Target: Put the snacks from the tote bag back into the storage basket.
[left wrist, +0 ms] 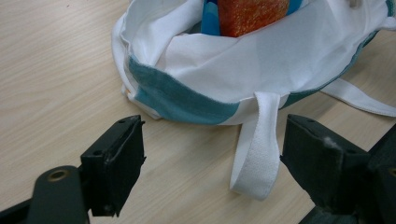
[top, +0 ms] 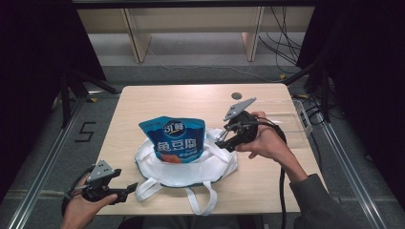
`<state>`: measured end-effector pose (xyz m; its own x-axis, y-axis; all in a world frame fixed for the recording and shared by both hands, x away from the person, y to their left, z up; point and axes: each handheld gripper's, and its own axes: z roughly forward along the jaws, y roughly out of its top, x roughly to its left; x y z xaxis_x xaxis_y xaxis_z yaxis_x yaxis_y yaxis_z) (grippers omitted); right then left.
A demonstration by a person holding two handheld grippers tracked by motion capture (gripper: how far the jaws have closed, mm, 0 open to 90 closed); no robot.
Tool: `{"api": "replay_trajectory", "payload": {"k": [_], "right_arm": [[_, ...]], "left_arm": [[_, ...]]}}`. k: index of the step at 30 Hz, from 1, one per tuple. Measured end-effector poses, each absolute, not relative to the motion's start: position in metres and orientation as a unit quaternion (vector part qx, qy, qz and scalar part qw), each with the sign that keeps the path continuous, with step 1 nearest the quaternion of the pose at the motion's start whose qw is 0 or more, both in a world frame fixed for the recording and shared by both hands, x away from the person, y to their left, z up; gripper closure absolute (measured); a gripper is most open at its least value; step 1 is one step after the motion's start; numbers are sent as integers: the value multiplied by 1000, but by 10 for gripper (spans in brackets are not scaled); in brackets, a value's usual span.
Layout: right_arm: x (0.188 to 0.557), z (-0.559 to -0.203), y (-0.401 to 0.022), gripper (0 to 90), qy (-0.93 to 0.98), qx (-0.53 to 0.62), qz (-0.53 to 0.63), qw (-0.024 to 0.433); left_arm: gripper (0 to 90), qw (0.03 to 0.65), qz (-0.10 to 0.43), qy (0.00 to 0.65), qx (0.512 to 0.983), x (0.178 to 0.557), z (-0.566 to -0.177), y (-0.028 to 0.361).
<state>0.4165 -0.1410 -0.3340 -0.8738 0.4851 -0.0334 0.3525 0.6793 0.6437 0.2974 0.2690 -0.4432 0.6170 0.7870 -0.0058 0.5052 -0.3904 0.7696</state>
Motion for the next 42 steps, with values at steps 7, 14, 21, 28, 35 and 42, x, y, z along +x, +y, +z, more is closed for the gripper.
{"api": "replay_trajectory", "payload": {"k": [7, 14, 21, 28, 35, 42], "right_arm": [[423, -298, -114, 311, 926, 180, 318, 95], [429, -276, -91, 313, 932, 154, 313, 101], [437, -267, -68, 326, 942, 129, 295, 100], [444, -266, -40, 377, 954, 111, 265, 86], [447, -268, -16, 459, 963, 106, 235, 73], [453, -273, -3, 570, 973, 77, 204, 74]], "left_arm": [[202, 390, 190, 399, 808, 296, -445, 272], [202, 391, 182, 401, 808, 295, -448, 270], [202, 377, 188, 392, 818, 295, -448, 271], [204, 379, 179, 398, 816, 296, -448, 271], [205, 378, 179, 404, 814, 294, -448, 271], [205, 379, 172, 408, 812, 294, -448, 270]]}}
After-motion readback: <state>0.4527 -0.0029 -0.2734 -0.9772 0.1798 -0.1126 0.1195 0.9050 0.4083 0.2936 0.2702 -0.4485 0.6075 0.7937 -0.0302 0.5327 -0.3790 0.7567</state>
